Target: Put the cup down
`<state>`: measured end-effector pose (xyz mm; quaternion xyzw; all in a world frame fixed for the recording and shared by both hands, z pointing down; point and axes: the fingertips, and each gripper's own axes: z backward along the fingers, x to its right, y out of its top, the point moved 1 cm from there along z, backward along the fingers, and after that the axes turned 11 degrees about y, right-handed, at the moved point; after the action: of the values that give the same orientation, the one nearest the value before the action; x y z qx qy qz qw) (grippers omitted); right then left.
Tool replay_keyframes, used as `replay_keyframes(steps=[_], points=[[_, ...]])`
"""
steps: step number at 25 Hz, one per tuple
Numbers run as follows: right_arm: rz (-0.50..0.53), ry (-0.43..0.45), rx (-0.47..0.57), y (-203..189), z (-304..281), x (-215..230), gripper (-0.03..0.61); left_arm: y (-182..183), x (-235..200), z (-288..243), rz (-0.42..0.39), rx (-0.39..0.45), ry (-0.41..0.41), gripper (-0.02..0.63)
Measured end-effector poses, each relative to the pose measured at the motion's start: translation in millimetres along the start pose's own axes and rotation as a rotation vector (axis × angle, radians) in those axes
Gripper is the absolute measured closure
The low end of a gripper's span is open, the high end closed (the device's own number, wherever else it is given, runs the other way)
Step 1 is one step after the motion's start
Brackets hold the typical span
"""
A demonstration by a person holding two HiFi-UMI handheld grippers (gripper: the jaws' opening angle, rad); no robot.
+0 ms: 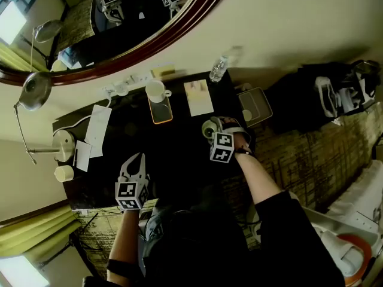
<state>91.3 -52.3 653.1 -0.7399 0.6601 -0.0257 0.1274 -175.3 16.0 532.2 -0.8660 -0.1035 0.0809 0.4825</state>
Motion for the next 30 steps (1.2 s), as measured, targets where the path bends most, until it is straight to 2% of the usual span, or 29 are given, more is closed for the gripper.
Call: replay_keyframes(steps=[9,22,30], points=[[-0.076,0.015,0.009,-27.5,-10.5,-16.4,0.187,2.2,17.3,3.0,-0.022,-0.006,-0.016,0.614],[-0.11,-0.007,0.024,-34.4,-12.1,-21.5,0.158,1.9,17.5,4.5,-0.025,0.0,-0.014,0.614],[-0.145,-0.041,0.073,-25.3,20.2,-16.2,0.165,8.4,21.2,5.4,-0.025,0.015,-0.038,0.614]])
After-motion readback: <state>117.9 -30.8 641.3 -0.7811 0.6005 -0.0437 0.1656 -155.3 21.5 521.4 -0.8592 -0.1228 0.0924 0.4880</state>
